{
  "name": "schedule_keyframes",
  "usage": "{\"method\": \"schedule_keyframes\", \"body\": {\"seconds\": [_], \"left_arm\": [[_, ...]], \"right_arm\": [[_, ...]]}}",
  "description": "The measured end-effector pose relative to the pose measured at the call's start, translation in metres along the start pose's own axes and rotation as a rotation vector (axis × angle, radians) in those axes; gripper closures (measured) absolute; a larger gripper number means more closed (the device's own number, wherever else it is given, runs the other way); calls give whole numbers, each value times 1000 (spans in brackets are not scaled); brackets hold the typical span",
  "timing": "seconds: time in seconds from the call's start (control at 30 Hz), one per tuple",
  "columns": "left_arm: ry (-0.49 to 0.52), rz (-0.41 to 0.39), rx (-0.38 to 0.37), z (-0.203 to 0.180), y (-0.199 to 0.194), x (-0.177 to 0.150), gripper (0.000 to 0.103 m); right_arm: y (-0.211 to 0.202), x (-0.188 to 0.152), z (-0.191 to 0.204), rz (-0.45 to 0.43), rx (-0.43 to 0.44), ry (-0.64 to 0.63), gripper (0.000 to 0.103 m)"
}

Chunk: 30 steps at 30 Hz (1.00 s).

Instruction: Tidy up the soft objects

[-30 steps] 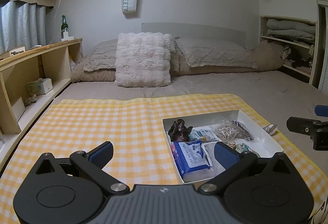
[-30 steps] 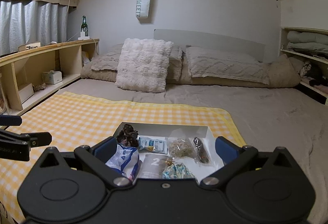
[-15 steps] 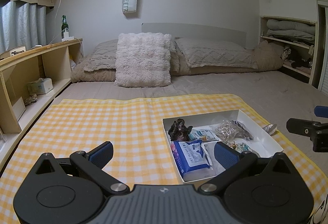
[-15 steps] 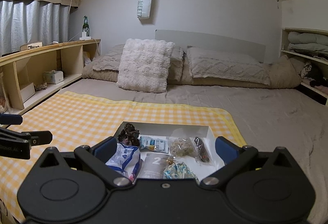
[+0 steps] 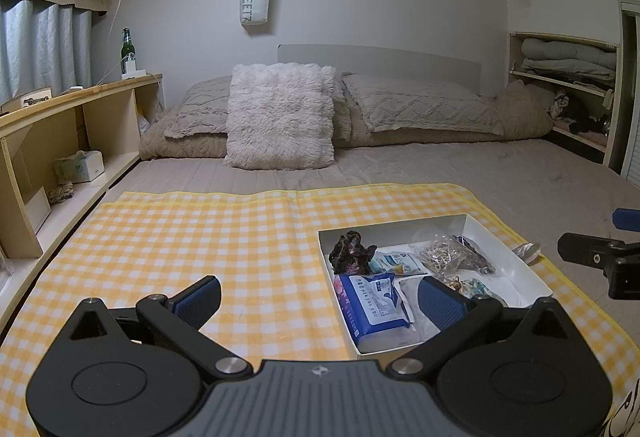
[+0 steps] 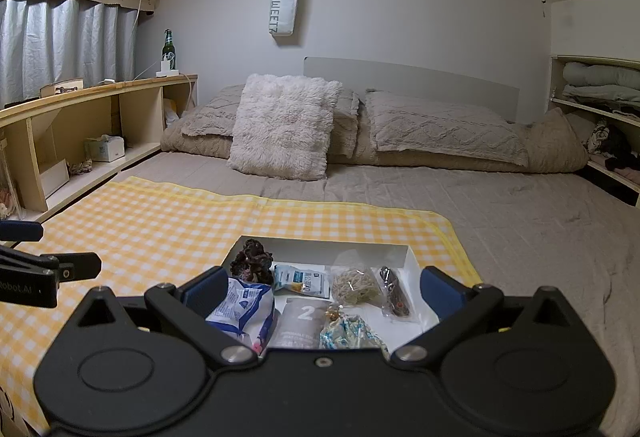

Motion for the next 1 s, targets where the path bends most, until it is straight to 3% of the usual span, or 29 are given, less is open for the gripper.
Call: {"method": "schedule_keyframes", "body": {"seconds": [1.0], "left_arm": [[1, 5, 3, 0, -2, -4, 0]], "right_arm": [[1, 0, 1, 1, 0, -1, 0]]}}
Point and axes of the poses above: each gripper's, at about its wrist camera, not at the fingertips, and y roughly the way its jaws point, z to its left, x to its top, the point moved 1 cm from there along y, roughly the way its jaws point, and after that the axes turned 5 degrees about y, right-handed, at the moved point
